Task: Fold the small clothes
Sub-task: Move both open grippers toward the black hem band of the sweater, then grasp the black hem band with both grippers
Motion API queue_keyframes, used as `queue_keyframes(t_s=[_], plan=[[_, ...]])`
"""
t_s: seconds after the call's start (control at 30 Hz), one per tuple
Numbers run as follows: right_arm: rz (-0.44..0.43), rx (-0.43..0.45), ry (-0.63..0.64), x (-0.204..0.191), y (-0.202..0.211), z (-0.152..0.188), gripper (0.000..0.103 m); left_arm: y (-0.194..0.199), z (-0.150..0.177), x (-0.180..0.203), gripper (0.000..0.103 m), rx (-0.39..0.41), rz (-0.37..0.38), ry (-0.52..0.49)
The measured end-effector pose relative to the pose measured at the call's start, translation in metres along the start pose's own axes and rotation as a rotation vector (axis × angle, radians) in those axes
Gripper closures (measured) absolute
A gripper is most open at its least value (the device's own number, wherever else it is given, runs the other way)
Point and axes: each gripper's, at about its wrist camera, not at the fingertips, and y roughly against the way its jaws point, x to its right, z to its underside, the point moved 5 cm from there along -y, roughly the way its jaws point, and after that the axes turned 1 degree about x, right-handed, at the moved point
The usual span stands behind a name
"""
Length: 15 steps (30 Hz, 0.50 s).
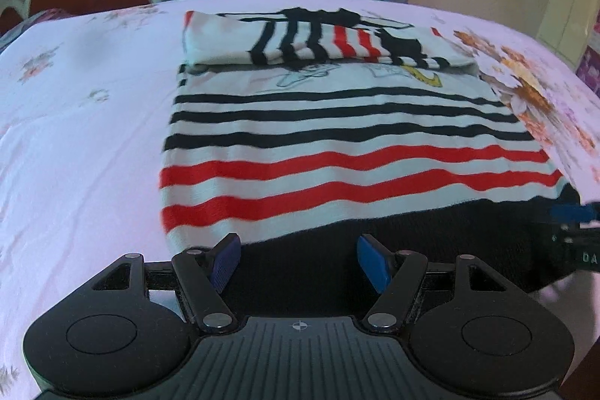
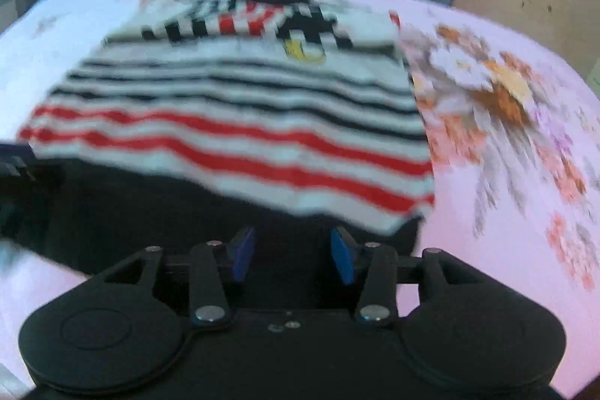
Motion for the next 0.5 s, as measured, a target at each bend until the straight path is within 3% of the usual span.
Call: queue_keyframes(t_s=[0.2,0.33,0.5], plan=[[0.014,0.043,-0.055,0.007,0.019,0.0,0.057,0.009,0.01,-0.013,0.033,0.0,-0.005,0.016],[0.037,0.016,-0.08,0.017,0.018,0.008,0.056,0.015,0.015,-0.027,0.027,-0.003,-0.023,0.049],[0.104,0.006,-0.123,0.038,0.02,0.016,0.055,0.011,0.026,-0.044,0.026,-0.027,-0.005,0.12]])
